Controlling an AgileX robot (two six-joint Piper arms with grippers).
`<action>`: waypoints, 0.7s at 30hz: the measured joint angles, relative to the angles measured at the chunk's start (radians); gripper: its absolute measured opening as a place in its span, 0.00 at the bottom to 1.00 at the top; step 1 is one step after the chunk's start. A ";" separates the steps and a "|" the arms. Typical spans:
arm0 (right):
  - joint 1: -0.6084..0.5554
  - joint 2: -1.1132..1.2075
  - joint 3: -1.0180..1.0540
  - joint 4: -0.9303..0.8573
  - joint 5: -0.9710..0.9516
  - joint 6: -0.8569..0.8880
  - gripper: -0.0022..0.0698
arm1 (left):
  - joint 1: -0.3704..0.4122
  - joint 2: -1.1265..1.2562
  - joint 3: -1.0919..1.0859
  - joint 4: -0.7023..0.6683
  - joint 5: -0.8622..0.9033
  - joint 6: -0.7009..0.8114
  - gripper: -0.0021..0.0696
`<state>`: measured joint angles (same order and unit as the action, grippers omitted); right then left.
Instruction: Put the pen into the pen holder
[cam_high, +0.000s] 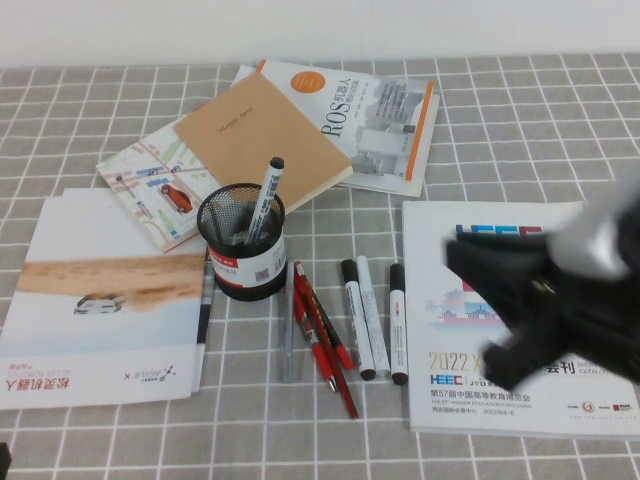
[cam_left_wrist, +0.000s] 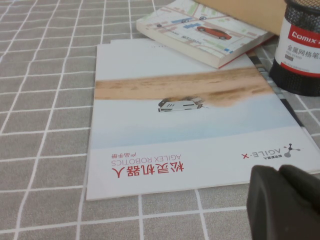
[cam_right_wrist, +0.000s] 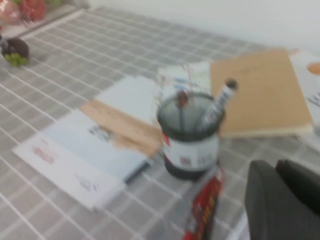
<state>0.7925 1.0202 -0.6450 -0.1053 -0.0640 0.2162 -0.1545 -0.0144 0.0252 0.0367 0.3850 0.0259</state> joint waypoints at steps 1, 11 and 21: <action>-0.008 -0.029 0.035 0.000 0.000 0.000 0.01 | 0.000 0.000 0.000 0.000 0.000 0.000 0.03; -0.015 -0.226 0.178 0.000 0.029 0.000 0.01 | 0.000 0.000 0.000 0.000 0.000 0.000 0.03; -0.309 -0.484 0.239 0.002 0.401 -0.087 0.01 | 0.000 0.000 0.000 0.000 0.000 0.000 0.03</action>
<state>0.4838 0.5361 -0.4056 -0.1034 0.3368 0.1295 -0.1545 -0.0144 0.0252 0.0367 0.3850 0.0259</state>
